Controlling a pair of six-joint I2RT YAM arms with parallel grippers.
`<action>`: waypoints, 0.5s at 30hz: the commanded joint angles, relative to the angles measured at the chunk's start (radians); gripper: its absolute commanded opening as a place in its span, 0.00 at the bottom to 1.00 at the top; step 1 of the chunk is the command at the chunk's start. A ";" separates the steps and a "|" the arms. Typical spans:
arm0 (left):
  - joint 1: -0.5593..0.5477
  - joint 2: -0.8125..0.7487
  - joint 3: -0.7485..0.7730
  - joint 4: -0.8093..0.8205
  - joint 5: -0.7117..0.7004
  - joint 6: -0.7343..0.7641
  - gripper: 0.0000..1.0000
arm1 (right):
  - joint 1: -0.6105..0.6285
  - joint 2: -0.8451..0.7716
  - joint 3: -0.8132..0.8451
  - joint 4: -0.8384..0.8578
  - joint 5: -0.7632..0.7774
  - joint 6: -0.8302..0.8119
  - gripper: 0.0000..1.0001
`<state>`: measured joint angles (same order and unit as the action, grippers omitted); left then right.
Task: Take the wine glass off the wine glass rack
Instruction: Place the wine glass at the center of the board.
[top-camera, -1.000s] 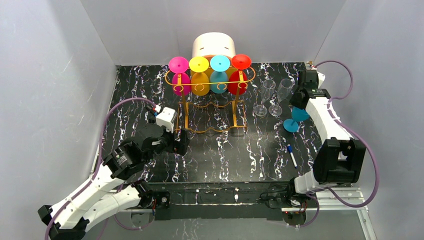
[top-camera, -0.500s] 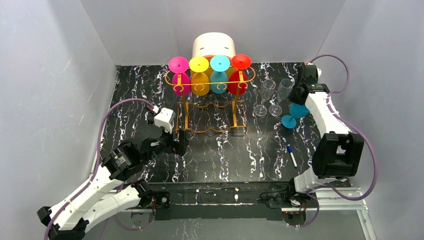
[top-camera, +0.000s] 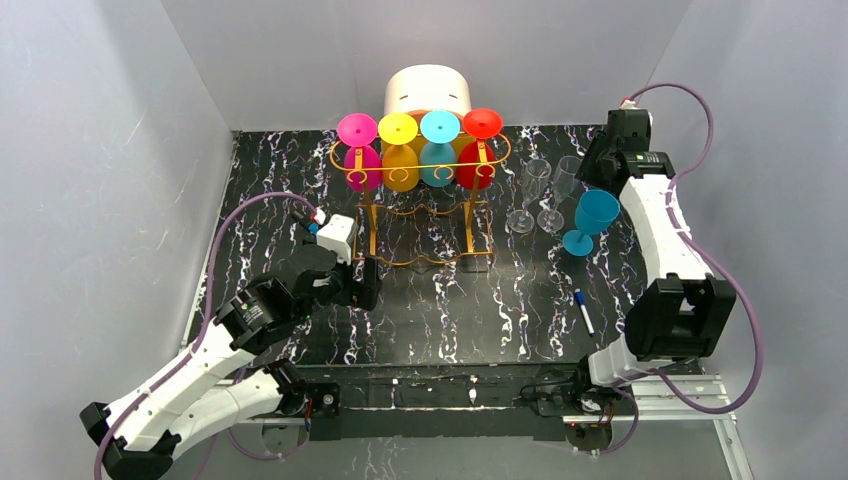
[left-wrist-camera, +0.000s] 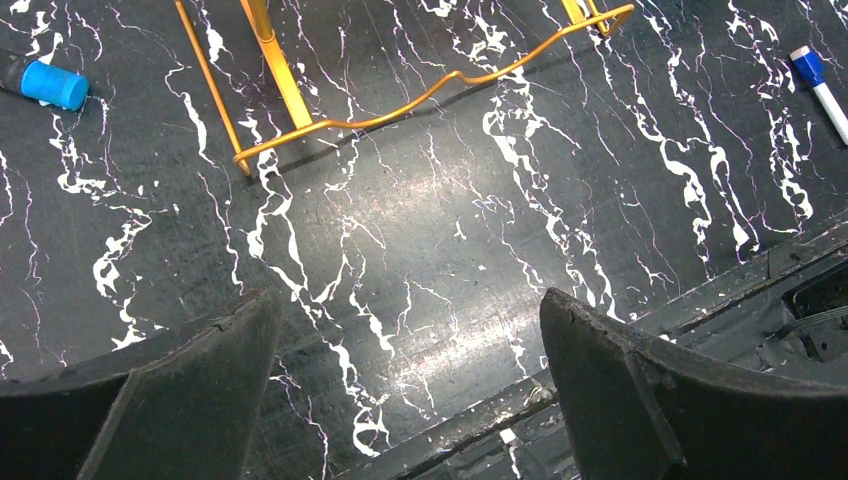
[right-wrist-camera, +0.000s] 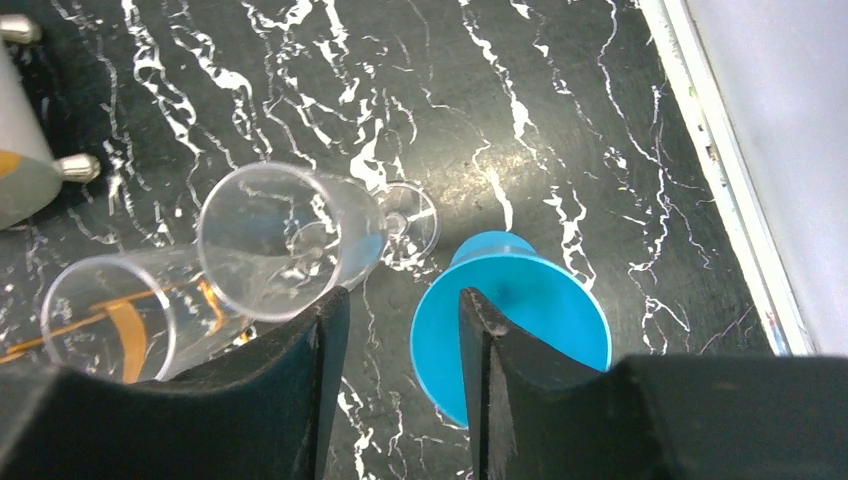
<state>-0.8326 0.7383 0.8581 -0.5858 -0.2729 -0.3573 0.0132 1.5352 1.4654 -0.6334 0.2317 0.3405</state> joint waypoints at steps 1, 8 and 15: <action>0.002 -0.002 -0.003 -0.017 -0.022 -0.013 0.98 | -0.005 -0.096 0.044 -0.024 -0.108 0.007 0.54; 0.003 -0.025 -0.043 -0.033 -0.200 -0.081 0.98 | -0.005 -0.395 -0.263 0.159 -0.633 -0.038 0.73; 0.002 -0.001 -0.049 -0.039 -0.365 -0.148 0.98 | 0.272 -0.618 -0.736 0.529 -0.740 -0.095 0.83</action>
<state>-0.8322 0.7208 0.8047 -0.6098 -0.5274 -0.4889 0.0830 0.9867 0.9302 -0.3988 -0.5438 0.2790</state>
